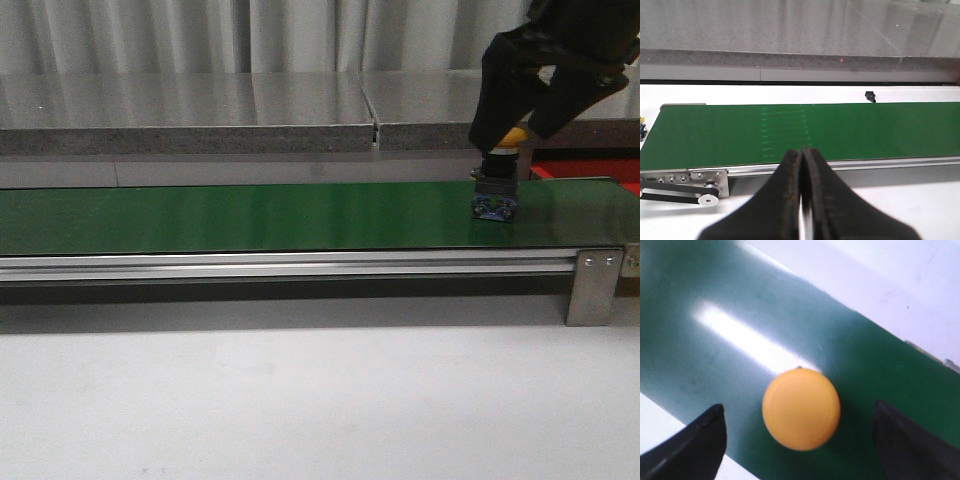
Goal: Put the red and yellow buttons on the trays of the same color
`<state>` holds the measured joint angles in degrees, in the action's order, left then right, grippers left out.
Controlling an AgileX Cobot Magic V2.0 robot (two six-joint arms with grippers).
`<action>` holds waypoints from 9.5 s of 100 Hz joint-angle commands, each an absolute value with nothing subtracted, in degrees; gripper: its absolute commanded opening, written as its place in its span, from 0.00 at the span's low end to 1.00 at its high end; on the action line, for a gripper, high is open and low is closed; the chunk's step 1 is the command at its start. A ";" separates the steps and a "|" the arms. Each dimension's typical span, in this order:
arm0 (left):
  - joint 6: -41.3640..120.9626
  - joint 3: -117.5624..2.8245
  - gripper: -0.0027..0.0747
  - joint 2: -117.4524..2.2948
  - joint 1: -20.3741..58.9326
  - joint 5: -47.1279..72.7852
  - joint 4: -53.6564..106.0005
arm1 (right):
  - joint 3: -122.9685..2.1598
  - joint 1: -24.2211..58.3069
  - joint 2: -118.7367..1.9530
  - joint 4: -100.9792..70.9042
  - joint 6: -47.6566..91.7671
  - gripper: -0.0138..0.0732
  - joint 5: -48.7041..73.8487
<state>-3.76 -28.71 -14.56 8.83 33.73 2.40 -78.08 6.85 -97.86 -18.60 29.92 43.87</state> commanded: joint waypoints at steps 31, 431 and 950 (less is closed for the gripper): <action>-3.87 -30.16 0.01 -15.14 9.30 29.28 2.91 | -79.57 6.76 -98.03 -19.96 30.54 0.84 40.46; -3.87 -30.16 0.01 -15.14 9.30 29.20 2.91 | -82.07 -33.92 -114.08 -29.39 23.23 0.90 50.49; -40.02 -70.34 0.77 -90.53 -22.21 26.30 -26.98 | -48.73 -10.39 -42.87 -29.26 33.36 0.08 42.54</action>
